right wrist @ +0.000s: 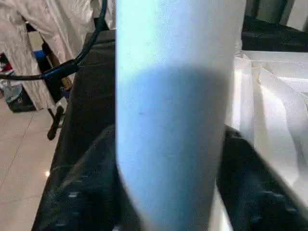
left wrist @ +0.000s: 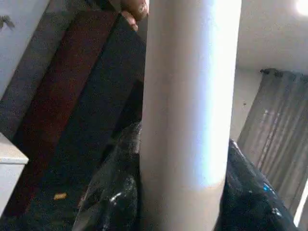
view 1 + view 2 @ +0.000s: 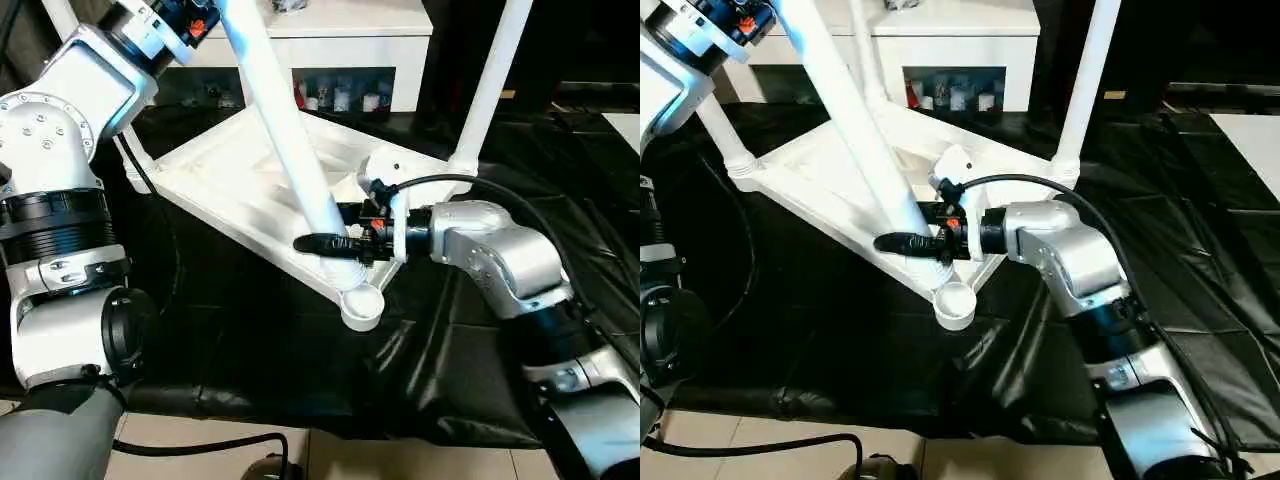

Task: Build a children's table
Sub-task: Move to table

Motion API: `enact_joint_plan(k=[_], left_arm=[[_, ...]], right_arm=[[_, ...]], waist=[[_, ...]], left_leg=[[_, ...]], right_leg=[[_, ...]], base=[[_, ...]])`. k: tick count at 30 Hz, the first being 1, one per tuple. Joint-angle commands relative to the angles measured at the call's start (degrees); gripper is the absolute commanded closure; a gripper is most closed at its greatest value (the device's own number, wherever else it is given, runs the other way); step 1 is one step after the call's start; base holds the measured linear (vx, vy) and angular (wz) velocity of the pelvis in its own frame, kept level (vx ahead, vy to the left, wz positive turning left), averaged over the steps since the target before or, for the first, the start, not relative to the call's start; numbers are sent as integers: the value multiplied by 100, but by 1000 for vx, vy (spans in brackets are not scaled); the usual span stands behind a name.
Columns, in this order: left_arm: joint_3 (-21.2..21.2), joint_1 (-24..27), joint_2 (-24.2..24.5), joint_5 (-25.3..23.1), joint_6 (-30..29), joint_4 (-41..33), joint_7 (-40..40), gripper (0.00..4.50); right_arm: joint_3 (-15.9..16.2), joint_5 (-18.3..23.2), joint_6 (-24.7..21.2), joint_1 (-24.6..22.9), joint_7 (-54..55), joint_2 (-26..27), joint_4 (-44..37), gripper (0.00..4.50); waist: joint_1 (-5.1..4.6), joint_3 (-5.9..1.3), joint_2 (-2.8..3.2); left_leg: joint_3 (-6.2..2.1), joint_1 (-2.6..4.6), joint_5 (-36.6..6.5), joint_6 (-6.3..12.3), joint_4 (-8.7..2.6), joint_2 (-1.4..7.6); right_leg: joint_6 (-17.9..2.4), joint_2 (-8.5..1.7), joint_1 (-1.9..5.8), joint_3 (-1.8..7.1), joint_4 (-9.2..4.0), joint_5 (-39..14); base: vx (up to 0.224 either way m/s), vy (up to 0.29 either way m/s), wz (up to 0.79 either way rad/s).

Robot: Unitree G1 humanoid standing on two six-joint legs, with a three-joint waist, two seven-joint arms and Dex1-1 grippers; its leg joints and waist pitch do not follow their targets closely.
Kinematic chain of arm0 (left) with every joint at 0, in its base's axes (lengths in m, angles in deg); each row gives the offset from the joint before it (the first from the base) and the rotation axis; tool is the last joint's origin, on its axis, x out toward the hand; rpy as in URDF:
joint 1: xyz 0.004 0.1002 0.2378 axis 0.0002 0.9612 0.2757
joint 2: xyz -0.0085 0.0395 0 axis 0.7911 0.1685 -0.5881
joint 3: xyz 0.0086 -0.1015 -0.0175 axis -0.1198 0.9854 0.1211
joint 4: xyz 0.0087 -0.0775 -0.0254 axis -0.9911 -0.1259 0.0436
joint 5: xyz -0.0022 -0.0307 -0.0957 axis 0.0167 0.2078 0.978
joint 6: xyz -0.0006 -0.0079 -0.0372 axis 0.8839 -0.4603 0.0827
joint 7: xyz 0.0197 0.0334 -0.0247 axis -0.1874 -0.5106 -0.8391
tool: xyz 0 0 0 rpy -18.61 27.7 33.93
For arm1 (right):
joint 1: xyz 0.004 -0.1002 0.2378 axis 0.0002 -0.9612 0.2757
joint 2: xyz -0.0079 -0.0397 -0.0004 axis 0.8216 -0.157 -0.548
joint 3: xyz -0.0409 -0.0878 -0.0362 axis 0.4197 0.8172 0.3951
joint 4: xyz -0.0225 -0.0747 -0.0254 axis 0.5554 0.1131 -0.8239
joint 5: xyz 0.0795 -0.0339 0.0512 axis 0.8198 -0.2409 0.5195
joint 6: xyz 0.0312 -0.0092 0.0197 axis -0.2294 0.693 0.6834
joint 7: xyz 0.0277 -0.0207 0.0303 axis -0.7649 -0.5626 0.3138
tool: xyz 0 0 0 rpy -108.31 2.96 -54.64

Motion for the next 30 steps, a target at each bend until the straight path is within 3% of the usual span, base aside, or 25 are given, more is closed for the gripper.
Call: enact_joint_plan(k=[1, 6, 7, 11, 13, 14, 16, 17, 18, 20, 23, 25, 29, 30], left_arm=[[0, -80, 12, 90, -113, -130, 75, 300], [-56, -15, 59, -71, 41, -160, 139, 300], [-80, 22, 82, -94, 15, -169, 135, 244], [-198, 256, 126, -200, -54, -248, 111, 220], [-77, 520, 98, 365, -577, -467, 412, 203], [-37, 589, 92, 562, -750, -528, 537, 182], [-270, 1043, 213, 937, -1139, -1036, 1422, 172], [-322, 1132, 239, 1008, -1211, -1139, 1603, 172], [-429, 1284, 275, 1129, -1369, -1284, 1850, 158], [-481, 1349, 293, 1179, -1431, -1343, 1957, 138], [-1032, 1610, 386, 972, -1529, -1564, 2319, 138], [-1106, 1593, 302, 965, -1538, -1604, 2311, 138], [-1193, 1533, 194, 1128, -1736, -1711, 2461, 138], [-1273, 1537, 173, 1181, -1797, -1757, 2573, 138]], right_arm=[[-64, -112, -110, 134, 191, 8, 159, 225], [-84, -87, -129, 142, 159, 9, 159, 252], [-89, -87, -125, 136, 162, 7, 151, 260], [-204, -9, -103, 121, 168, 43, 143, 261], [-545, 624, -156, -28, -270, 117, -161, 261], [-615, 808, -157, -84, -455, 116, -274, 262], [-842, 1562, -639, -258, -1080, 39, -577, 262], [-866, 1659, -719, -282, -1168, 18, -611, 262], [-851, 1735, -807, -314, -1295, -33, -633, 262], [-845, 1764, -844, -327, -1351, -54, -639, 262], [-369, 1511, -789, -488, -1817, -369, -710, 262], [-263, 1480, -814, -531, -1878, -410, -712, 262], [-95, 1430, -876, -596, -1967, -501, -733, 262], [-22, 1413, -896, -607, -2020, -543, -735, 262]], waist=[[4, -545, 13], [0, -545, 37], [-2, -546, 37], [-5, -550, 37], [-3, -552, 0], [23, -560, 21], [45, -566, 19], [51, -570, 18], [55, -579, 33], [55, -556, 42], [67, -497, 43], [70, -488, 60], [63, -491, 44], [54, -494, 74]], left_leg=[[-251, 207, -634, 80, -367, 486], [-257, 219, -669, 64, -380, 500], [-256, 216, -661, 56, -377, 498], [-265, 212, -652, 15, -382, 502], [-240, 207, -652, 65, -372, 495], [-235, 205, -606, 109, -354, 495], [-235, 201, -507, 228, -353, 507], [-236, 207, -487, 282, -350, 513], [-234, 210, -427, 349, -346, 507], [-225, 210, -525, 313, -363, 503], [-234, 223, -1057, 39, -422, 513], [-240, 266, -1318, -148, -440, 505], [-259, 244, -1277, -176, -452, 504], [-263, 246, -1276, -179, -453, 501]], right_leg=[[-1503, -591, 299, 306, -298, 336], [-1472, -582, 294, 300, -295, 326], [-1472, -583, 296, 303, -293, 355], [-1474, -584, 299, 296, -275, 416], [-1547, -598, 303, 303, -274, 442], [-1579, -601, 300, 299, -268, 444], [-1617, -578, 305, 286, -257, 534], [-1627, -575, 304, 285, -251, 559], [-1622, -553, 275, 267, -241, 514], [-1599, -545, 252, 269, -269, 304], [-1402, -561, 261, 303, -360, -517], [-1253, -582, 255, 328, -408, -997], [-1171, -575, 257, 325, -420, -1096], [-1146, -563, 253, 320, -424, -1082]], base=[[0, 0, 0], [0, 0, 0], [0, 0, 0], [0, 0, 0], [0, 0, 0], [0, 0, 0], [0, 0, 0], [0, 0, 0], [0, 0, 0], [0, 0, 0], [0, 0, 0], [0, 0, 0], [0, 0, 0], [0, 0, 0]])
